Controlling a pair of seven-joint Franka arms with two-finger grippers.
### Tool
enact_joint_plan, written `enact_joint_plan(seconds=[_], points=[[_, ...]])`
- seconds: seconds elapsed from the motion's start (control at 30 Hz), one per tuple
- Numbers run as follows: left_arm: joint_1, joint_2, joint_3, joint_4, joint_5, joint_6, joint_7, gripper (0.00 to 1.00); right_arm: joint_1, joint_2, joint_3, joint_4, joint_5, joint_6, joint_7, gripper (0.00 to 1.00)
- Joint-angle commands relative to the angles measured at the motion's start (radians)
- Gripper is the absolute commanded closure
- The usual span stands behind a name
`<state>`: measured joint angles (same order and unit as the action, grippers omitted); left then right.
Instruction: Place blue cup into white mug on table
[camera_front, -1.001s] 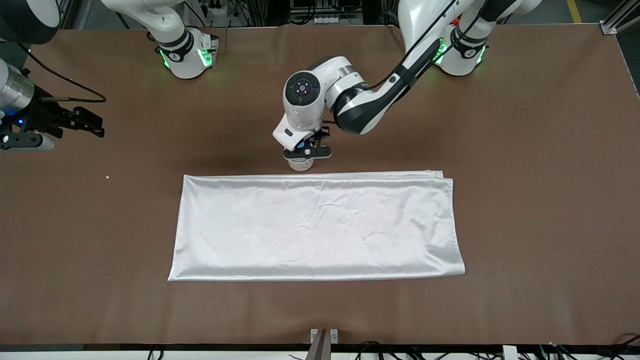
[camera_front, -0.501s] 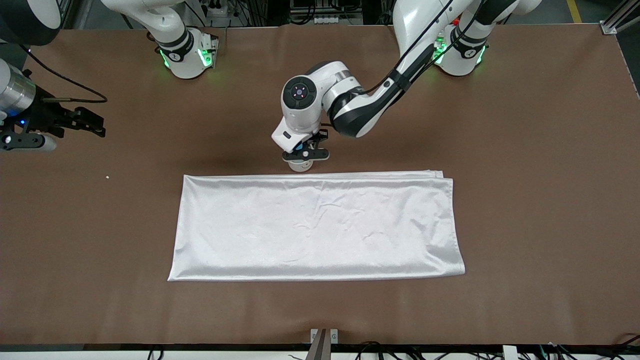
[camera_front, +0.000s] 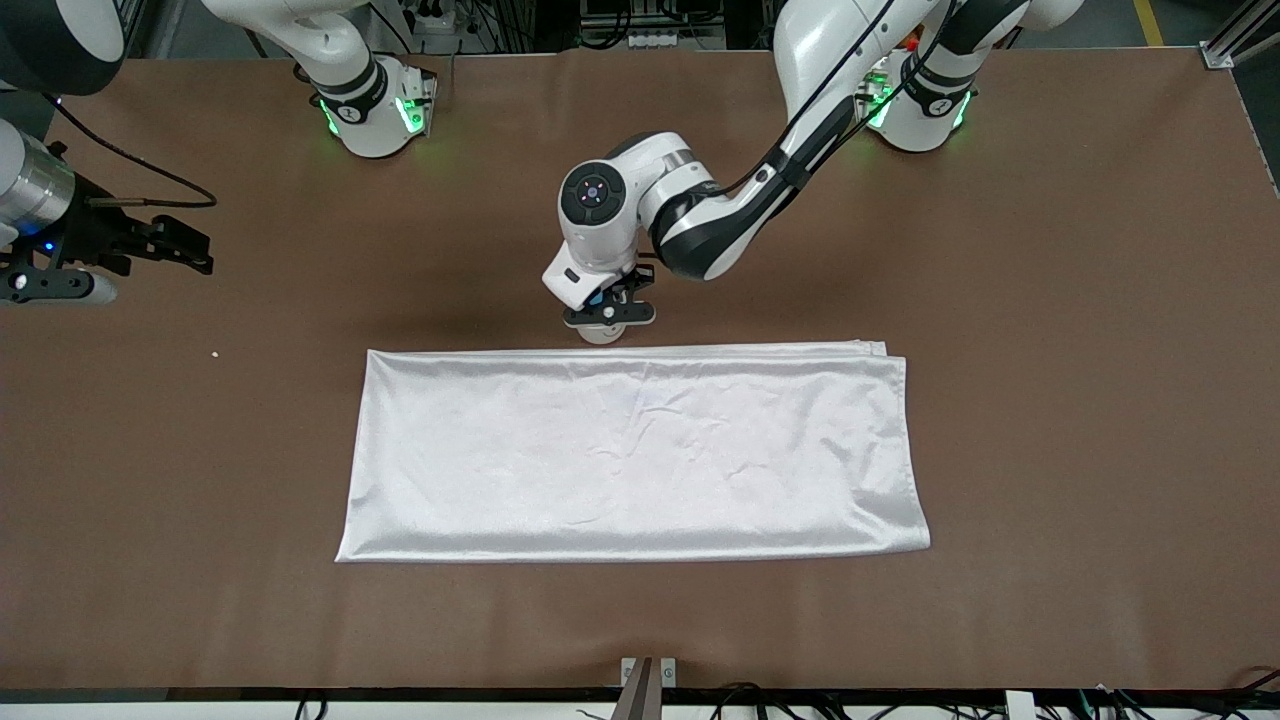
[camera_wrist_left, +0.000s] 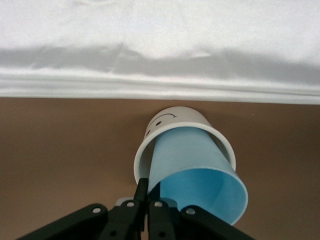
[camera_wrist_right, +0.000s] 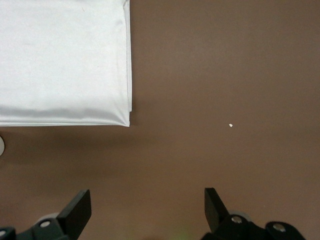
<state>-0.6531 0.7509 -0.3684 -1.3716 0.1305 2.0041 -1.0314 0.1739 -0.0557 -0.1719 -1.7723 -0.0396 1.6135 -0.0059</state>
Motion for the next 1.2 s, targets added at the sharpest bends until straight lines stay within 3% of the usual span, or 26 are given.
enact_joint_plan(seconds=[0.0,0.13,0.43,1.17], points=[[-0.014,-0.002,0.011,0.006,0.027,0.010,-0.036,1.00,-0.011,0.004,0.009,0.005,0.015,-0.009,-0.013,0.00],[-0.013,-0.004,0.011,0.006,0.026,0.010,-0.036,0.99,-0.011,0.004,0.009,0.005,0.015,-0.011,-0.013,0.00],[-0.013,-0.005,0.011,0.008,0.024,0.010,-0.036,0.79,-0.011,0.004,0.009,0.004,0.015,-0.014,-0.013,0.00],[0.003,-0.048,0.011,0.009,0.026,-0.027,-0.032,0.78,-0.010,0.002,0.011,0.011,0.013,-0.009,-0.014,0.00]])
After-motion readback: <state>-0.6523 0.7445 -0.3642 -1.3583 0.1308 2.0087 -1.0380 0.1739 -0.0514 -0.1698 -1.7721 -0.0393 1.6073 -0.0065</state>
